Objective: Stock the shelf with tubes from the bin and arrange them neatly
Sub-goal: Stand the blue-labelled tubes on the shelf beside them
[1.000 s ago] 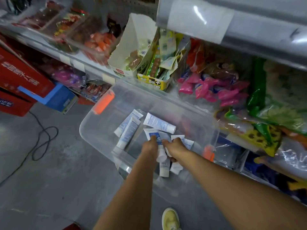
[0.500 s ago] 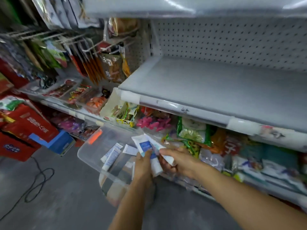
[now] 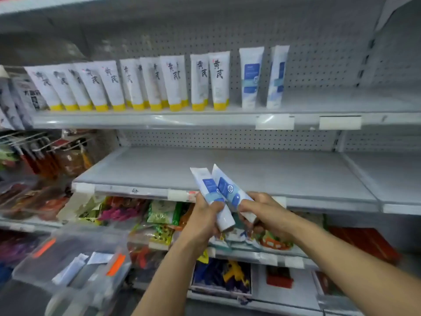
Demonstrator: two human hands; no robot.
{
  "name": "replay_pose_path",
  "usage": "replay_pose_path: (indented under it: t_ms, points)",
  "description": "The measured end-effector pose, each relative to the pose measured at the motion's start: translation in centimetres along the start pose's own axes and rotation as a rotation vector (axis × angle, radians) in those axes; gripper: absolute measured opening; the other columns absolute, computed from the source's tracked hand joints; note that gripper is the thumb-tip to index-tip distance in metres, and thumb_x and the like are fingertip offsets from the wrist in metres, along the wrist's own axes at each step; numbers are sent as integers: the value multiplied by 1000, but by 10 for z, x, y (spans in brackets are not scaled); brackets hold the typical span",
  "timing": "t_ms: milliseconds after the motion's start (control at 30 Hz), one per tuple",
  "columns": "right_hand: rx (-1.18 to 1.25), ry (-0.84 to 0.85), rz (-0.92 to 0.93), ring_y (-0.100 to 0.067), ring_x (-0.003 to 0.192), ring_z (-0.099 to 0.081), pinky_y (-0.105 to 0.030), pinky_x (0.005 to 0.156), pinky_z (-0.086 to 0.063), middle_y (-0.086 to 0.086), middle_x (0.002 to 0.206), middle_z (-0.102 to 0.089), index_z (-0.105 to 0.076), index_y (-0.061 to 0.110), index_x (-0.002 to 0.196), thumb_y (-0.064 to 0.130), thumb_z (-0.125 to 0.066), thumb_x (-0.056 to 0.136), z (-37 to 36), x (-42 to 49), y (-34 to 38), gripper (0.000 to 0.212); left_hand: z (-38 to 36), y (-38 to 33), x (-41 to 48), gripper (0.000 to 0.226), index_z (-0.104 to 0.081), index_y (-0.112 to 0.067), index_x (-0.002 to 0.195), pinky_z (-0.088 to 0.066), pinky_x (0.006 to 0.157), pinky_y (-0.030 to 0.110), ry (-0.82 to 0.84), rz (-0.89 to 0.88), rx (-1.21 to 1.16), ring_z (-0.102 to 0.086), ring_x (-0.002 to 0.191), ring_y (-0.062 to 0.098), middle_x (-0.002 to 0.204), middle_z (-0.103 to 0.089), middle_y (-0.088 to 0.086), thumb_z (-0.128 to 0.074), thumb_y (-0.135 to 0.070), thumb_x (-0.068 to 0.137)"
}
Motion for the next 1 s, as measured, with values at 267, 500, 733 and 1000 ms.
replay_pose_path:
  t_ms: [267, 500, 733, 1000]
  points:
    - [-94, -253, 213, -11, 71, -44, -26, 60, -33, 7, 82, -58, -58, 38, 113, 31, -45, 96, 113, -47, 60, 22, -111, -97, 1, 33, -44, -25, 125, -61, 71, 46, 151, -246, 123, -67, 95, 16, 113, -63, -2, -57, -15, 96]
    - [38, -440, 365, -12, 67, -51, -24, 56, -37, 0, 85, -63, -63, 24, 98, 19, -56, 94, 171, -24, 122, 10, -129, -131, 43, 42, -40, -30, 129, -61, 68, 45, 133, -344, 172, -63, 97, 20, 106, -59, -4, -59, -18, 95]
    - [-76, -643, 477, -7, 77, -63, -19, 65, -50, 1, 96, -68, -64, 14, 114, 9, -69, 86, 222, 36, 178, 29, -136, -150, 93, 51, -38, -36, 134, -62, 65, 42, 135, -394, 186, -64, 96, 22, 112, -58, -3, -62, -20, 93]
    - [-309, -695, 369, -20, 91, -64, -34, 85, -51, -6, 102, -67, -65, 12, 108, 11, -75, 81, 252, 108, 181, 29, -143, -152, 121, 54, -37, -40, 134, -62, 66, 44, 144, -420, 183, -64, 98, 21, 119, -57, -7, -64, -21, 92]
Point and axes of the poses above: each hand's wrist, its own x-axis towards the middle knuckle, its own z-axis out of the back of the hand, y = z × x, the point moved 4 cm from there along x, towards the middle knuckle
